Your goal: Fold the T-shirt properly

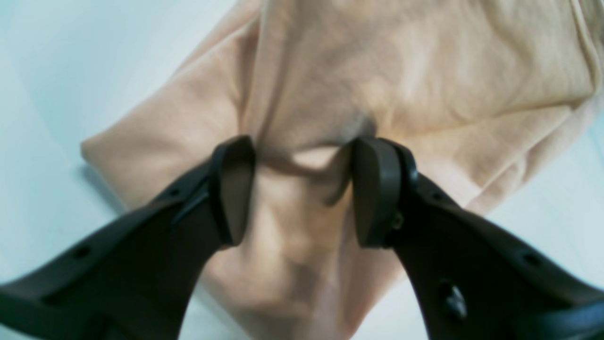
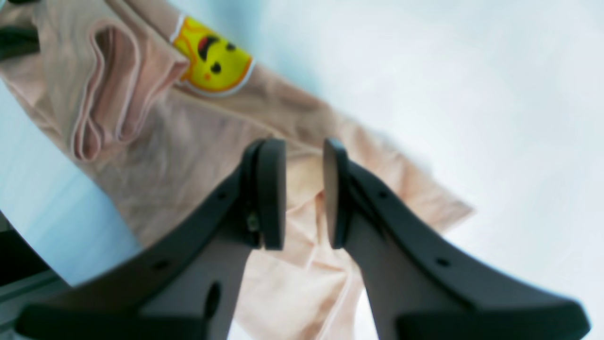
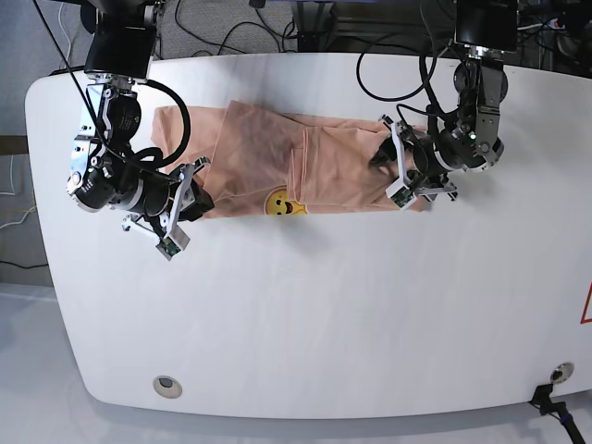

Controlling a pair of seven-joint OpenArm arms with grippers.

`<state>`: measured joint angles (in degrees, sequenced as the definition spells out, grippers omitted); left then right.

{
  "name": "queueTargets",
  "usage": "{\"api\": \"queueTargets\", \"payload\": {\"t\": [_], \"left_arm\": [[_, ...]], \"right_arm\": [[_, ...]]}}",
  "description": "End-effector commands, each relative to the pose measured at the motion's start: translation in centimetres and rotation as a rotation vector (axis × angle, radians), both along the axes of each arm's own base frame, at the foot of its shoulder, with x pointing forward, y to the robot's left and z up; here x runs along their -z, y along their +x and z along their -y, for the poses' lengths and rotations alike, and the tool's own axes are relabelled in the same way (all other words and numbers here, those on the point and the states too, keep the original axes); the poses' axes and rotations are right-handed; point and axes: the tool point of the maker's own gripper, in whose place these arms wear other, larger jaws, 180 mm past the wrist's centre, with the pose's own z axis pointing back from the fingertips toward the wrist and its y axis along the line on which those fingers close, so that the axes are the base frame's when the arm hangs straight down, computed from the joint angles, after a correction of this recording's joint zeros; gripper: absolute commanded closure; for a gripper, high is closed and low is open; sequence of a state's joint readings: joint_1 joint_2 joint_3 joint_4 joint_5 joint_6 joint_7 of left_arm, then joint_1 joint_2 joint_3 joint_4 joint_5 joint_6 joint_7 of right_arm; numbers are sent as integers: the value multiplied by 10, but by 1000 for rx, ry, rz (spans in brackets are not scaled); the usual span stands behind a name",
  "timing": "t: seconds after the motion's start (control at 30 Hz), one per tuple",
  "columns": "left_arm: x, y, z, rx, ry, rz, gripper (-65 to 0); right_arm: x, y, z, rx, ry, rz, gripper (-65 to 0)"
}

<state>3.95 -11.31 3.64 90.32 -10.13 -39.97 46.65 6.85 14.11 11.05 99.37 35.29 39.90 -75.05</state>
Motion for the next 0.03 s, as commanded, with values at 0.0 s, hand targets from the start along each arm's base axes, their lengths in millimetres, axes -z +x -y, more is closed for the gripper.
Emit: {"api": "queueTargets", "payload": {"t": [0.0], "left_arm": [[7,-6,-11,3,64,-36,-307]], "right_arm": [[-17,11,0,0,12,64,-131]]}}
